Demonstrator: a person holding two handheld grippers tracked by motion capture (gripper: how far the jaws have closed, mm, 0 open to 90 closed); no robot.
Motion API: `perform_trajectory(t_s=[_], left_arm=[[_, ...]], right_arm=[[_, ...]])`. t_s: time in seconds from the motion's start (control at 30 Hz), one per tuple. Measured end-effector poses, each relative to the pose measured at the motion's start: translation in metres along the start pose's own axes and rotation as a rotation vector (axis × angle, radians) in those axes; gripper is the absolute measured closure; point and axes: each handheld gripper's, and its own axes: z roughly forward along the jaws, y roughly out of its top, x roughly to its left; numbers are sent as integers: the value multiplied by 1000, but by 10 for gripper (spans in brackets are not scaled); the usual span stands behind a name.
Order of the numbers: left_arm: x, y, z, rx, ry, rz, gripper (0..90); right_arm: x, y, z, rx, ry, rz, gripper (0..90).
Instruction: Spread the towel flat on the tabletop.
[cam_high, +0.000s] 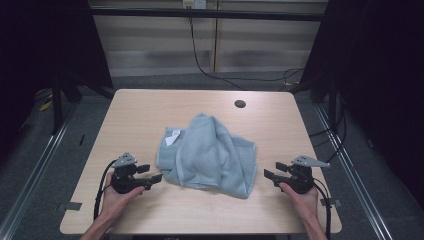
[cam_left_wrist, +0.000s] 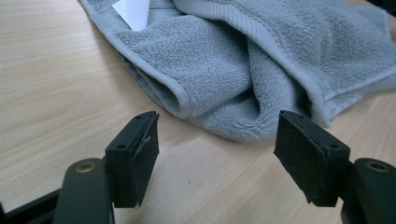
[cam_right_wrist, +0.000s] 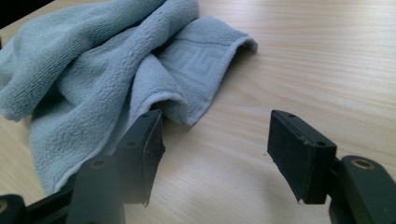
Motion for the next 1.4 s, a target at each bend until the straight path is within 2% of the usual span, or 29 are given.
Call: perform_trajectory(t_s=[0.07,0.13,0.2,0.27,0.37,0.43,0.53,0.6,0.73,0.83,0.87,0.93,0.97,1.03,1.07,1.13,1.17,1.23,1.3,1.37,1.4], left_arm=[[0,0,0,7,-10,-3,301],[0,0,0,10,-8,8,301],[0,0,-2,10,-3,20,300],[1,0,-4,-1,-24,17,303],[0,3,-6,-11,-34,29,366],[0,8,-5,-22,-22,43,407],[-1,20,-3,-30,-56,58,483],[-1,30,3,-34,-60,72,516],[4,47,23,-41,-64,62,562],[7,54,40,-41,-77,22,543],[7,55,46,-22,-82,18,528],[7,52,57,32,-47,45,503],[7,49,61,49,-40,44,499],[8,41,66,82,-15,80,492],[7,39,66,75,-9,98,493],[5,39,60,101,7,105,562],[6,37,57,115,7,114,597],[8,31,49,113,0,125,658],[9,28,44,112,-12,115,708],[14,20,30,118,-37,96,741],[14,17,27,120,-42,100,756]], right_arm=[[2,0,1,4,11,-5,363],[3,0,2,7,35,-4,379],[5,2,3,13,39,-8,379],[8,4,4,12,54,-19,381],[14,8,6,28,65,-43,382],[17,12,8,40,77,-63,389],[24,22,11,31,98,-77,415],[30,30,17,26,124,-78,419],[38,50,39,47,129,-113,441],[38,62,66,68,141,-106,442],[38,65,75,76,150,-104,443],[41,70,94,97,152,-104,446],[42,71,102,113,152,-98,445],[46,72,119,131,159,-67,437],[49,71,125,143,154,-67,444],[59,68,138,186,139,-113,498],[61,66,140,198,137,-121,565],[65,61,141,188,170,-135,665],[69,57,138,192,195,-141,729],[76,54,132,206,223,-173,761],[80,51,129,215,240,-189,766]])
